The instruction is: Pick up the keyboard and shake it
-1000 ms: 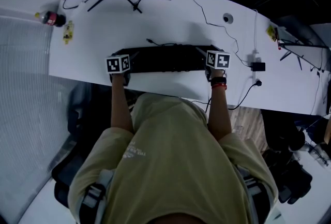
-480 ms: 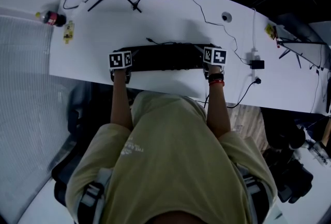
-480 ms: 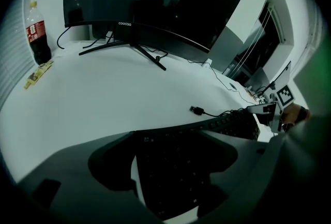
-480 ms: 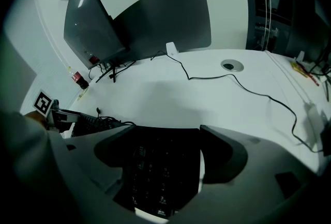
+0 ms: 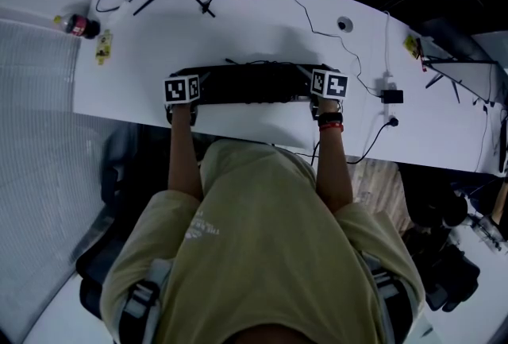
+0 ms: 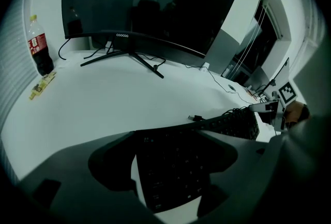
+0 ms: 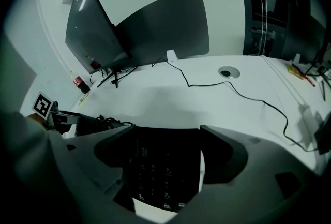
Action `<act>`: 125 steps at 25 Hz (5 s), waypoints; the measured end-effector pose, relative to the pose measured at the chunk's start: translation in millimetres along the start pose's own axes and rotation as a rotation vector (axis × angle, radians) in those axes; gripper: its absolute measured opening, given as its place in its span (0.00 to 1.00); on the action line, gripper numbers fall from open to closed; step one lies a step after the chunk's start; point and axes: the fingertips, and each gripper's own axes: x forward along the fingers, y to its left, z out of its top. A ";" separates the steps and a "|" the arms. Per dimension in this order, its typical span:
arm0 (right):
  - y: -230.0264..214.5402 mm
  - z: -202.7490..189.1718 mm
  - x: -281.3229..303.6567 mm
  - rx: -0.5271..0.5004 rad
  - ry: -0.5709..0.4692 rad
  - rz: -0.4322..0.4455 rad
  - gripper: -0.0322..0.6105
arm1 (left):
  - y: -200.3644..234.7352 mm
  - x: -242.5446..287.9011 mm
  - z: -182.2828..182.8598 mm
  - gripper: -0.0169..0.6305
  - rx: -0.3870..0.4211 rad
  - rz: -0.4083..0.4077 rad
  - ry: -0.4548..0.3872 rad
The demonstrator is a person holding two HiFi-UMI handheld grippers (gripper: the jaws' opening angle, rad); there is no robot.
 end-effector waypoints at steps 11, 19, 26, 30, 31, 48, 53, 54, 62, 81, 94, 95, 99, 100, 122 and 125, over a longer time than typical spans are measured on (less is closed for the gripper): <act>6.8 25.6 -10.3 -0.027 -0.051 0.018 0.65 | -0.8 -14.8 21.1 0.58 0.015 0.043 -0.054; 8.3 47.4 -17.5 -0.070 -0.134 0.020 0.65 | -0.5 -20.3 40.5 0.55 0.011 0.056 -0.115; 4.6 64.4 -21.0 -0.089 -0.188 0.014 0.65 | -4.5 -21.8 56.6 0.54 0.016 0.068 -0.156; 8.0 74.3 -26.3 -0.101 -0.231 0.023 0.65 | -5.5 -25.5 68.6 0.54 0.038 0.070 -0.202; 9.4 77.5 -28.7 -0.102 -0.245 0.023 0.65 | -5.3 -26.5 71.3 0.53 0.044 0.071 -0.215; 7.9 89.6 -28.7 -0.163 -0.400 0.021 0.65 | -8.8 -38.8 83.0 0.51 0.101 0.097 -0.381; 10.0 84.1 -35.8 -0.170 -0.421 0.013 0.65 | -12.3 -45.8 76.5 0.51 0.115 0.105 -0.421; 10.0 83.6 -36.7 -0.170 -0.423 0.012 0.65 | -13.1 -46.7 75.9 0.51 0.116 0.107 -0.424; 13.4 70.3 -50.6 -0.180 -0.433 0.016 0.65 | -18.1 -58.6 60.3 0.51 0.114 0.125 -0.432; 15.6 -0.1 -82.1 -0.192 -0.399 0.027 0.65 | -35.8 -85.1 -18.7 0.51 0.068 0.152 -0.423; 14.1 -27.5 -85.2 -0.202 -0.378 0.024 0.65 | -39.6 -83.7 -53.0 0.51 0.063 0.155 -0.383; 14.1 -29.0 -85.4 -0.201 -0.378 0.023 0.65 | -39.7 -83.5 -54.0 0.51 0.064 0.154 -0.381; 14.2 -35.2 -85.8 -0.206 -0.374 0.014 0.65 | -39.7 -82.9 -59.6 0.51 0.067 0.156 -0.371; 14.1 -36.2 -85.8 -0.207 -0.373 0.013 0.65 | -39.8 -82.6 -60.8 0.51 0.068 0.156 -0.368; 3.5 -80.2 -75.5 -0.065 -0.331 0.022 0.65 | -41.2 -58.2 -111.0 0.51 0.106 0.154 -0.217; -0.3 -85.7 -70.5 -0.044 -0.313 0.014 0.65 | -40.7 -54.1 -117.4 0.51 0.110 0.158 -0.191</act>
